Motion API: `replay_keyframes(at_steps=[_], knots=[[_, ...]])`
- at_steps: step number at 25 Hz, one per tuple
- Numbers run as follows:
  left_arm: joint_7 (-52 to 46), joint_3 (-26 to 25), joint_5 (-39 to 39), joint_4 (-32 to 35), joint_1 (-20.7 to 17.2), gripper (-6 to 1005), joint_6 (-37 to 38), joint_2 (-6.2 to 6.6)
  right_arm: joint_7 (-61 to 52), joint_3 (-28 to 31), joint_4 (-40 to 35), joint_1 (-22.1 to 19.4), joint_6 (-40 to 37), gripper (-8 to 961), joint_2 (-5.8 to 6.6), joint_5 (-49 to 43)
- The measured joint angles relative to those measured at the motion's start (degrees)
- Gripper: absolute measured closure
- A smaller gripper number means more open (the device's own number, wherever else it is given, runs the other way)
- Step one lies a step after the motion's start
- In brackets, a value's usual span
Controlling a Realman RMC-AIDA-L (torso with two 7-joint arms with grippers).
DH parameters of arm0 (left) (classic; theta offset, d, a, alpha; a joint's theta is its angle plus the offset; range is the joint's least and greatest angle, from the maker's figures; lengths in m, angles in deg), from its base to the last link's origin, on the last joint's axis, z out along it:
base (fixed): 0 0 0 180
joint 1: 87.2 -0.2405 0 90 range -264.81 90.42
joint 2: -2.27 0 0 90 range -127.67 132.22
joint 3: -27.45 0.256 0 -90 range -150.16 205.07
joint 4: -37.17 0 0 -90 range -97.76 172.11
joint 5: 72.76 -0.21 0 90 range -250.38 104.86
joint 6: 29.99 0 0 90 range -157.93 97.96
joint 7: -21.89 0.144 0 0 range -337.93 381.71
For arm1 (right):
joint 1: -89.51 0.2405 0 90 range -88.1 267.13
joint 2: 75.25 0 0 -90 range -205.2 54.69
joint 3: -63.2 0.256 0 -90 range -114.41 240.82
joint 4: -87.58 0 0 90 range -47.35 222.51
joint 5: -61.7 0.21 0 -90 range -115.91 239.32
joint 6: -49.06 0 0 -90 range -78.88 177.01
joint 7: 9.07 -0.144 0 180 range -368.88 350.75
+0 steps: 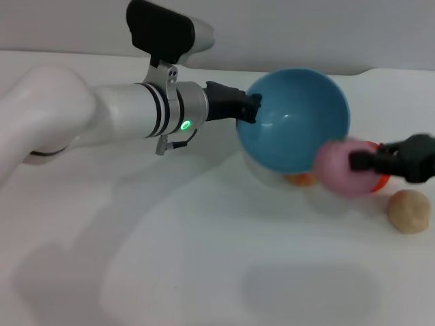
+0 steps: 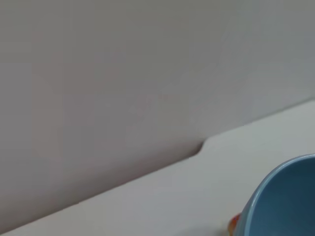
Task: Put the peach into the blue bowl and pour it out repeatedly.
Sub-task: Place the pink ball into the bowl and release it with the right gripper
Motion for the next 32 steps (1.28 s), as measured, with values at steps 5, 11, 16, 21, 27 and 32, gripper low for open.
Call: replay_keyframes(at_steps=[5, 11, 16, 21, 27, 32], knots=[[-1.66, -0.16, -2.8, 0.1, 1.19, 1000, 1.53, -0.48, -0.97, 1.26, -2.57, 0.93, 1.93, 904, 0.2, -0.52], [-3.4, 1.82, -1.63, 0.9, 1.57, 1000, 2.46, -0.87, -1.0, -0.83, -0.62, 2.37, 10.51, 904, 0.26, -1.98], [-3.47, 3.57, -0.61, 1.25, 1.62, 999, 2.44, -0.91, -0.64, -1.72, 3.02, 3.69, 15.87, 905, 0.31, -3.95], [-3.48, 4.23, -0.22, 1.31, 1.36, 1000, 2.2, -0.96, 3.08, -2.16, 3.71, 3.35, 17.39, 869, -0.07, -1.87], [-3.15, 4.79, -0.2, 0.58, 1.37, 1000, 1.53, -0.93, 5.99, -2.23, 3.74, 2.08, 17.18, 642, 0.11, 2.81], [-3.08, 5.16, -0.2, 0.29, 1.48, 1000, 1.14, -0.85, 6.58, -2.23, 4.14, 1.75, 17.35, 496, 0.14, 3.09]])
